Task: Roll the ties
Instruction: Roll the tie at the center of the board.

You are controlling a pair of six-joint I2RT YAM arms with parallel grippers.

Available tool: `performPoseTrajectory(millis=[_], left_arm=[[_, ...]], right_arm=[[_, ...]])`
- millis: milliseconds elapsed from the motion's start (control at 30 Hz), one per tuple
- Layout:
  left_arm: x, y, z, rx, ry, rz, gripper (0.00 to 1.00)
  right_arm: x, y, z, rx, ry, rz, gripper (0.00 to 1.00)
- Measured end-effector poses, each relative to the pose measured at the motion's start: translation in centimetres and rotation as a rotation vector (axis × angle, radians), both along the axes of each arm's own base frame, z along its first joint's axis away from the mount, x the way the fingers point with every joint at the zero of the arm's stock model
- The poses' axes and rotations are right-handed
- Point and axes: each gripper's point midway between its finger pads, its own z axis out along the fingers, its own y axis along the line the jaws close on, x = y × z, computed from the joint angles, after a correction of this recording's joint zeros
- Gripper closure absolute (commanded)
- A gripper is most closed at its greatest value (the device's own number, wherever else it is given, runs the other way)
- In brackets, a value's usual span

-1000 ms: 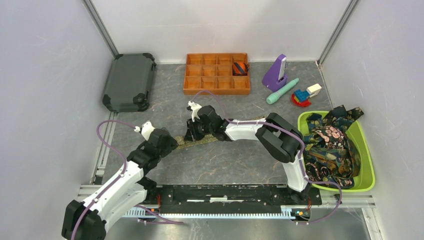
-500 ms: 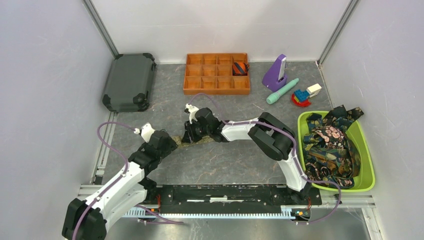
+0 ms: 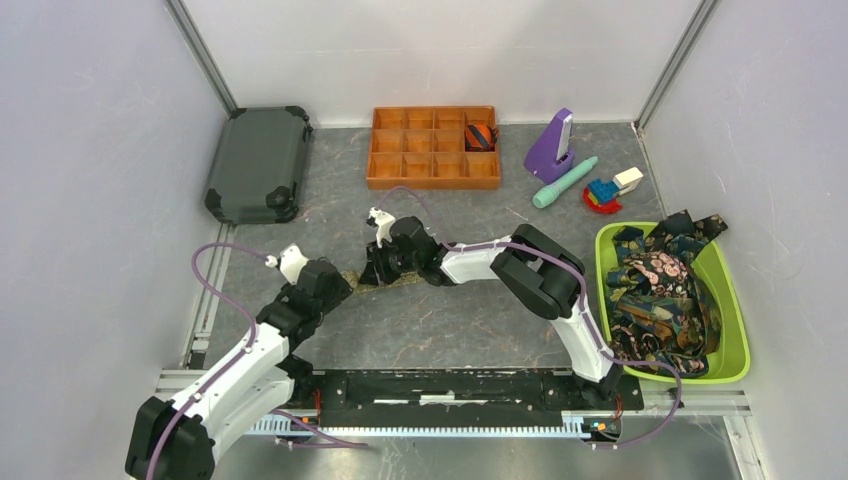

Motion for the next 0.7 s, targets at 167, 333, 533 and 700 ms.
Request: performPoseTrajectory(millis=[167,333,533,700], left_arm=[[0.0,0.0,0.2,0.016,0.005,-0.019,0.26],[0.2,0.0,1.5,0.031,-0.003,-0.029,0.25],[0.9,-0.5,3.1,0.072,0.008,-0.103,0.26],[1.6,-1.4,2.8,0.113,0.088,-0.177,0.29]], right_arm=[[0.1,-0.5,0.0,0.006,-0.015,-0.003,0.72],[0.0,-1.2,0.3,-0.025,-0.022,0.002,0.7],[0.0,-2.1,1.0,-0.062,-0.033,-0.003,0.7],[0.1,-3.1,1.7,-0.07,-0.052,-0.022,0.71]])
